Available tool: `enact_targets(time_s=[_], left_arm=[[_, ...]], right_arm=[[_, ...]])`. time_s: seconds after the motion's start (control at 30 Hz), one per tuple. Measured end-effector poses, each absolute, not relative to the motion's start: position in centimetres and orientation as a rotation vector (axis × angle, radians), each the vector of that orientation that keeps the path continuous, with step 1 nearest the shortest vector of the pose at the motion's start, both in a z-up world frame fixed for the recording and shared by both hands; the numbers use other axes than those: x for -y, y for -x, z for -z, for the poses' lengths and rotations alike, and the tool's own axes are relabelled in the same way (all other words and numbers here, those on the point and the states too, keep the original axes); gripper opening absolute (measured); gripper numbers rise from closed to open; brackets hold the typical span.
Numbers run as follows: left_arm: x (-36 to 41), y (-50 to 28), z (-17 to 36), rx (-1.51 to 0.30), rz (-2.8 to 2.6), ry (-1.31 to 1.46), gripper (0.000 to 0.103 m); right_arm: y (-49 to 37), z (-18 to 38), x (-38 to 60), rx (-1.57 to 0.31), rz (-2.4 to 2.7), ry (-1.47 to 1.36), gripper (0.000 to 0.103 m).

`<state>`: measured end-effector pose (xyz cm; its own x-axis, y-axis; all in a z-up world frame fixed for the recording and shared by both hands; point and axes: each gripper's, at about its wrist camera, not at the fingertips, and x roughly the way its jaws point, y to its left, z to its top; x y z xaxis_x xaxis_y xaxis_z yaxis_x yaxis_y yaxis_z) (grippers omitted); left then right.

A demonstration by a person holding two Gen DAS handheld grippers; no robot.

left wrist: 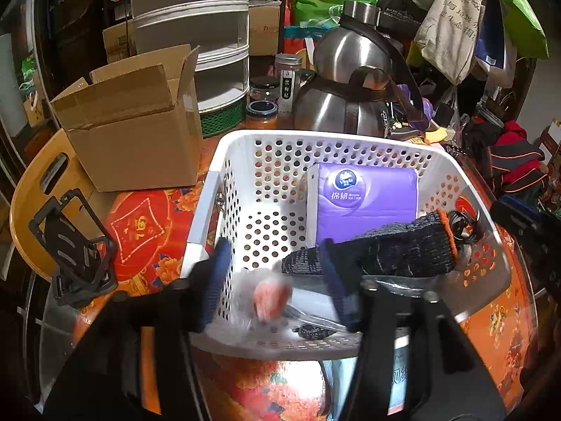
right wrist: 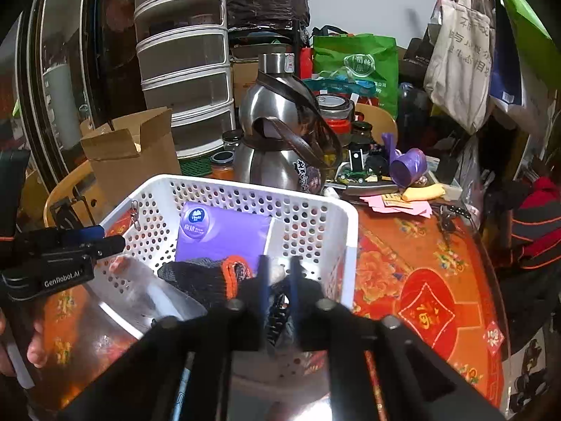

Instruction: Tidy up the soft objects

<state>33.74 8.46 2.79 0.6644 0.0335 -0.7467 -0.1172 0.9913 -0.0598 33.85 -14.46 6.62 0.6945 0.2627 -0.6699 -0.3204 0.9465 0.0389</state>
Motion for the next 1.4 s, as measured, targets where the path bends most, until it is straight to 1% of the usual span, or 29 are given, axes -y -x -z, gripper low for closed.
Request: enact_targets(time_s=[0.03, 0.07, 0.1, 0.13, 0.17, 0.2, 0.27, 0.33, 0.47, 0.67, 0.83, 0.97, 1.1, 1.33, 1.4], left_arm=[[-8.5, -33.5, -2.8, -0.833, -0.084, 0.108, 0.064], [-8.5, -33.3, -2.8, -0.828, -0.079, 0.108, 0.071], [-8.5, -33.0, -2.8, -0.822, -0.077, 0.108, 0.076], [-8.5, -32.7, -2.8, -0.817, -0.081, 0.106, 0.077], [-8.5, -32.5, -2.8, -0.813, -0.082, 0.103, 0.081], [-8.5, -32.4, -2.7, -0.811, -0.080, 0.102, 0.083], [-8.7, -31.8, -2.7, -0.807, -0.080, 0.101, 0.084], [-8.9, -31.4, -2.7, -0.809, -0.087, 0.106, 0.084], [-8.8, -29.7, -3.4, -0.785, -0.109, 0.108, 0.085], [-7.8, -26.5, -4.4, -0.772, -0.089, 0.106, 0.086], [-6.2, -22.5, -4.2, -0.761, -0.073, 0.060, 0.086], [-6.2, -19.1, -2.7, -0.784, -0.067, 0.096, 0.086], [-6.1, -17.6, -0.6, -0.812, -0.038, 0.141, 0.086], [-3.4, -19.6, 4.4, -0.911, 0.011, 0.103, 0.086], [-2.7, -20.3, 5.7, -0.937, 0.022, 0.096, 0.086]], right_arm=[[-33.8, -6.7, 14.5, -0.734, -0.325, 0.083, 0.038], [-33.6, -6.6, 14.6, -0.732, -0.328, 0.085, 0.053], [-33.4, -6.7, 14.6, -0.722, -0.325, 0.088, 0.058], [-33.2, -6.7, 14.7, -0.716, -0.320, 0.089, 0.064], [-33.0, -6.7, 14.8, -0.712, -0.319, 0.087, 0.069], [-32.9, -6.8, 15.0, -0.713, -0.321, 0.080, 0.070], [-32.5, -6.8, 15.2, -0.715, -0.322, 0.074, 0.081], [-32.0, -6.9, 15.2, -0.710, -0.323, 0.083, 0.085], [-31.1, -6.7, 15.8, -0.712, -0.327, 0.065, 0.087], [-29.5, -6.9, 16.6, -0.710, -0.318, 0.055, 0.087], [-26.7, -7.2, 17.5, -0.707, -0.307, 0.051, 0.087], [-22.7, -6.8, 19.0, -0.685, -0.315, 0.038, 0.087], [-20.5, -3.9, 20.3, -0.736, -0.360, -0.016, 0.087], [-21.3, 1.4, 19.2, -0.840, -0.432, -0.067, 0.087], [-22.3, 2.6, 18.8, -0.869, -0.436, -0.082, 0.083]])
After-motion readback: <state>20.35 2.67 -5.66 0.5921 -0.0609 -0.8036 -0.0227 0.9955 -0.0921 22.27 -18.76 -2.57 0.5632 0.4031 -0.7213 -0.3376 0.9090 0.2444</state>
